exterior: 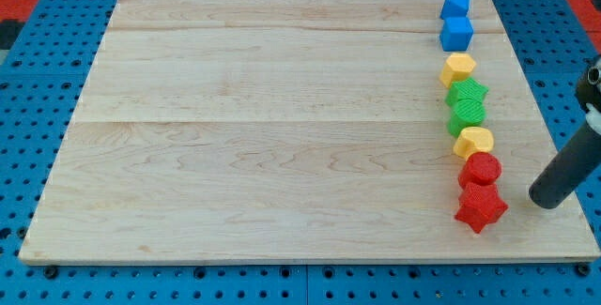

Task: Move the green circle towards the bottom center

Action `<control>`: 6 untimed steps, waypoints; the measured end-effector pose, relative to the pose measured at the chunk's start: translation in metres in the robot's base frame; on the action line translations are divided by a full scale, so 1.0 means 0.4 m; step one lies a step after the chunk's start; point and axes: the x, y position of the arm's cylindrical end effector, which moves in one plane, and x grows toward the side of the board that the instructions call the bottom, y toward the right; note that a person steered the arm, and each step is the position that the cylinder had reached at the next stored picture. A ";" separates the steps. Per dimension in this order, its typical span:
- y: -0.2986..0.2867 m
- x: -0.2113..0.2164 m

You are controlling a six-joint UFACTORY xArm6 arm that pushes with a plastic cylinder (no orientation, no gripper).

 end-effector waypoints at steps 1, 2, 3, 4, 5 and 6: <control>-0.022 -0.107; -0.026 -0.108; -0.036 -0.158; -0.057 -0.210; -0.056 -0.230; -0.056 -0.276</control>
